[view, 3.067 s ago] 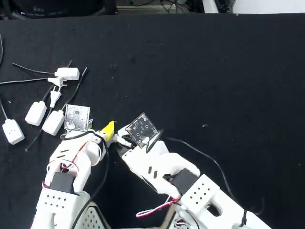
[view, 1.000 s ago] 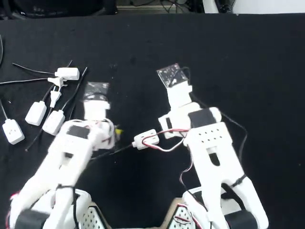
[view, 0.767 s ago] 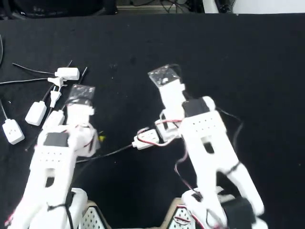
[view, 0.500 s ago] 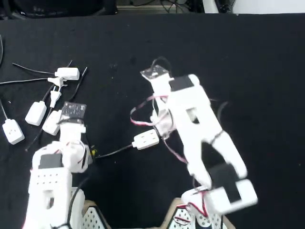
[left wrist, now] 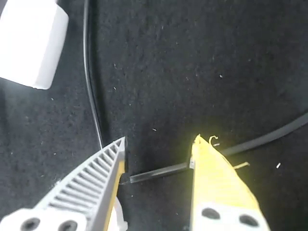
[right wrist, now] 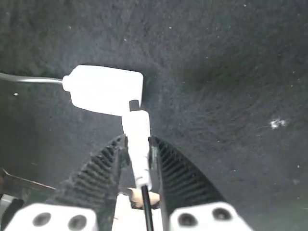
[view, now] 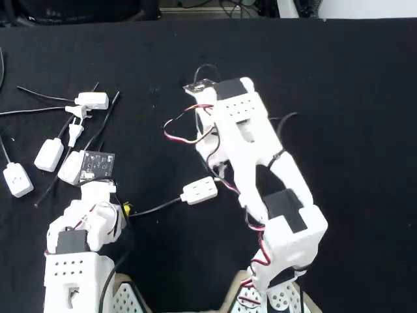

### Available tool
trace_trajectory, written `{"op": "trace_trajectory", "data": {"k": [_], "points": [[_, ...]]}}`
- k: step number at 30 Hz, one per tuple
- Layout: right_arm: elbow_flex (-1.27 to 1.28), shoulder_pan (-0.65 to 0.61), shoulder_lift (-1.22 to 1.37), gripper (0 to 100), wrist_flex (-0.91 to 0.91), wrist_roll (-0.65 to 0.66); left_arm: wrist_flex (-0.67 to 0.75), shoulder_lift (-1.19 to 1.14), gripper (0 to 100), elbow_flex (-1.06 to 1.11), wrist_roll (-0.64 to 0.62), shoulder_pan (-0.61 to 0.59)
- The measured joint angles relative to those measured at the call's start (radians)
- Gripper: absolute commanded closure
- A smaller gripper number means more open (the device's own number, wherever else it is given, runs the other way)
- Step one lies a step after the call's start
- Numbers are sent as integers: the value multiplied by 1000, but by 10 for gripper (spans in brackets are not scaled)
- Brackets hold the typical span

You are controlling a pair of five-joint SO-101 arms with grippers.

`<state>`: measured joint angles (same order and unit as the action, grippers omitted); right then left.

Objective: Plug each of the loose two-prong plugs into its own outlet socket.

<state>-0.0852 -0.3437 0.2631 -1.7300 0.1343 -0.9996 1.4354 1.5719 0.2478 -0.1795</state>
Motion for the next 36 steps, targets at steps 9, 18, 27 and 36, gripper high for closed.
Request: {"op": "trace_trajectory", "data": {"k": [9,18,27,36], "points": [[0,-81,0,988,0,-126,-12,14,777,3,-8,0],[72,-81,0,987,0,-183,-12,14,777,3,-8,0],[72,-77,0,987,0,-199,-14,14,777,3,-8,0],[72,-72,0,987,0,-233,-14,14,777,3,-8,0]]}}
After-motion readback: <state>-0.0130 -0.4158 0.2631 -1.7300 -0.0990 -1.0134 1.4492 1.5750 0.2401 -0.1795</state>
